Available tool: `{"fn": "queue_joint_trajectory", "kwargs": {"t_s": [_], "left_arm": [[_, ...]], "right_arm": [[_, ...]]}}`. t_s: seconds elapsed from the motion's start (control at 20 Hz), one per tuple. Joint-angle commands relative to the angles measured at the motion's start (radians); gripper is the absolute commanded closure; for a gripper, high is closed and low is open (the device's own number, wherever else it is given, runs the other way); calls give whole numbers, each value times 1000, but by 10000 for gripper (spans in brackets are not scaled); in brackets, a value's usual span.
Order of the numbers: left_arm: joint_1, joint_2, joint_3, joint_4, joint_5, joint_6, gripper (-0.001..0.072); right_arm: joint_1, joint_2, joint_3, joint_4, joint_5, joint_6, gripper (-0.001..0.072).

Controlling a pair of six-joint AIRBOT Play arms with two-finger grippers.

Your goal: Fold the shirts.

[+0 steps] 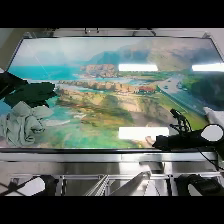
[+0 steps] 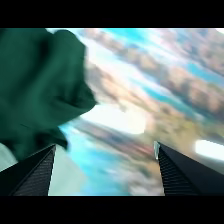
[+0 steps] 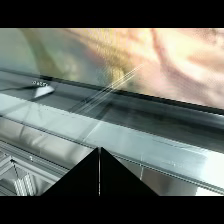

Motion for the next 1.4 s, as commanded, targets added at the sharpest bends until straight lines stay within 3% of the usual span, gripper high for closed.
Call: {"fn": "queue_joint_trajectory", "kwargs": {"t_s": [0.0,0.2,0.35,0.4,0.45,0.5,0.65,0.85,1.0,1.15,1.2,1.35], "left_arm": [[15,-269,217,132,18,5,-13],[-50,-469,341,260,-19,5,-13],[-90,-561,431,290,-145,-7,29],[-103,-582,468,289,-208,-11,228],[-118,-600,510,290,-277,-10,526],[-132,-608,539,288,-329,-10,700],[-185,-589,603,185,-401,-23,688],[-257,-466,601,-180,-326,-16,688],[-353,-379,602,-539,-320,31,688],[-474,-285,603,-925,-233,85,687],[-512,-258,603,-950,-205,84,687],[-603,-226,602,-803,-207,32,687]], "right_arm": [[1,1,0,1,0,0,689],[1,1,0,0,0,0,689],[1,1,0,0,1,0,689],[1,1,0,0,0,0,689],[1,1,0,0,0,0,689],[1,1,0,0,0,0,689],[1,1,0,0,0,-1,689],[1,1,0,0,1,0,689],[1,1,0,0,1,0,689],[1,1,0,1,1,0,689],[1,1,0,1,8,0,689],[1,1,0,0,29,0,688]]}}
